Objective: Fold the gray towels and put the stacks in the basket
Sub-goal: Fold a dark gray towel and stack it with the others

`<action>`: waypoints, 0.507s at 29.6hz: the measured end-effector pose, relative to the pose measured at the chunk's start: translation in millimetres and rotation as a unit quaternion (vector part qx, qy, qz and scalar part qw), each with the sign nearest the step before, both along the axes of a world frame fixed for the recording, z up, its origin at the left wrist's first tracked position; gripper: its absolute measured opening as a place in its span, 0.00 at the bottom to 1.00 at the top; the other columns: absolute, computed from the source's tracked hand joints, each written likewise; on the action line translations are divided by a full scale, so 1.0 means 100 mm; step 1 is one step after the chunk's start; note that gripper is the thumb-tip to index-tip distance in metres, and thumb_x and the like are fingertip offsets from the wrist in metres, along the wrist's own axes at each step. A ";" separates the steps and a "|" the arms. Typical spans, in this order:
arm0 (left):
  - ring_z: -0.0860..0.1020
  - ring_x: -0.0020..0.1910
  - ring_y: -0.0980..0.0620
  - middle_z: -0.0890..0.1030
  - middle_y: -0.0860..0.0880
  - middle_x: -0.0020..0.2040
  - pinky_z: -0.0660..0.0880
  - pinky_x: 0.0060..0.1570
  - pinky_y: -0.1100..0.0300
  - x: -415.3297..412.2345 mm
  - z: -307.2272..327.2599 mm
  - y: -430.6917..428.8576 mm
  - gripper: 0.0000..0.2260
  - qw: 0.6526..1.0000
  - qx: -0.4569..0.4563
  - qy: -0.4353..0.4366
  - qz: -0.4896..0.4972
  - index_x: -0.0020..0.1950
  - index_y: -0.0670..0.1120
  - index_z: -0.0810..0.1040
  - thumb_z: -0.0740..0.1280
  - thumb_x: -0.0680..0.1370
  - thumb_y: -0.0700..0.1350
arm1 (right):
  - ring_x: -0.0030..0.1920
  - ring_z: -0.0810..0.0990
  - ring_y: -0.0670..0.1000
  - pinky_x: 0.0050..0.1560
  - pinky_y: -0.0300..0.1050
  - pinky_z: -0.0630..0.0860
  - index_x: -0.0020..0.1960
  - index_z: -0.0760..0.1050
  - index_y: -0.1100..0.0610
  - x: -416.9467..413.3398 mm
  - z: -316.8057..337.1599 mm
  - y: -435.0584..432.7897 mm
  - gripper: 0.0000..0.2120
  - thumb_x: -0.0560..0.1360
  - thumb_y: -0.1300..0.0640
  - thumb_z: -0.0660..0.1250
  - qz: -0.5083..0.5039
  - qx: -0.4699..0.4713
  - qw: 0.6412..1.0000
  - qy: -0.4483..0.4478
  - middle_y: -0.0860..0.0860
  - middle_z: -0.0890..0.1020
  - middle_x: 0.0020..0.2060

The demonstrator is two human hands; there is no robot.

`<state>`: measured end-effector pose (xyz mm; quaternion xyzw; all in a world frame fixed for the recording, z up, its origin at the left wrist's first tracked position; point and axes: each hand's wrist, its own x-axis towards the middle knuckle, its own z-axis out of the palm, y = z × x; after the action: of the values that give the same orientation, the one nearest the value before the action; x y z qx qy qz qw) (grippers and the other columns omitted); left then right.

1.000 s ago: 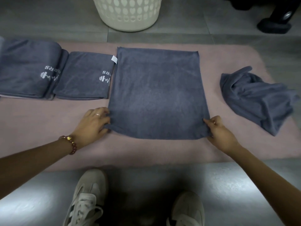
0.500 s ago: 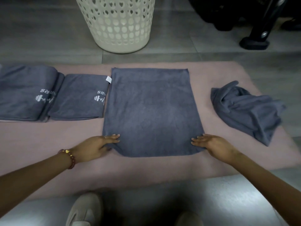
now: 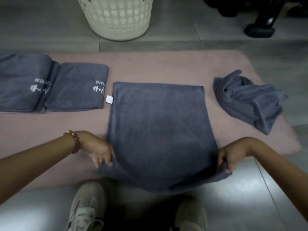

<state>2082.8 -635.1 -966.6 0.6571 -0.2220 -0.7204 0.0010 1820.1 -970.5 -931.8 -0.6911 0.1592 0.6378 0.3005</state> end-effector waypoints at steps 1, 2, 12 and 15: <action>0.83 0.46 0.48 0.84 0.43 0.45 0.78 0.50 0.57 -0.07 0.14 -0.02 0.13 0.999 0.005 0.040 -0.003 0.62 0.37 0.74 0.59 0.78 0.32 | 0.36 0.78 0.37 0.42 0.31 0.73 0.50 0.80 0.53 -0.02 -0.01 -0.01 0.12 0.70 0.66 0.69 -0.022 0.020 0.999 0.015 0.39 0.81 0.30; 0.83 0.39 0.53 0.85 0.48 0.39 0.79 0.44 0.61 -0.07 0.19 -0.01 0.13 0.996 0.004 0.090 0.014 0.60 0.38 0.74 0.60 0.77 0.32 | 0.36 0.78 0.38 0.41 0.30 0.72 0.43 0.81 0.51 -0.04 -0.02 -0.04 0.09 0.66 0.63 0.70 -0.051 0.030 0.998 0.009 0.39 0.81 0.29; 0.77 0.27 0.58 0.81 0.53 0.33 0.74 0.27 0.67 0.77 0.21 -0.41 0.05 0.774 -0.312 -0.138 0.533 0.47 0.47 0.76 0.61 0.79 0.40 | 0.47 0.81 0.51 0.44 0.40 0.79 0.55 0.77 0.57 0.57 -0.03 -0.64 0.16 0.70 0.53 0.73 -0.611 0.025 0.691 -0.387 0.51 0.83 0.47; 0.71 0.25 0.57 0.75 0.52 0.28 0.68 0.23 0.67 0.93 -0.02 -0.77 0.10 0.730 -0.315 -0.313 0.519 0.45 0.45 0.77 0.58 0.81 0.42 | 0.45 0.76 0.49 0.43 0.40 0.74 0.51 0.75 0.55 1.04 -0.26 -0.74 0.05 0.79 0.61 0.61 -0.644 -0.067 0.640 -0.414 0.49 0.79 0.43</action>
<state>2175.3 -711.9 -969.1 0.8203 -0.0488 -0.2501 0.5120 1923.9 -1044.2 -958.1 -0.6241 0.4652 -0.0826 0.6224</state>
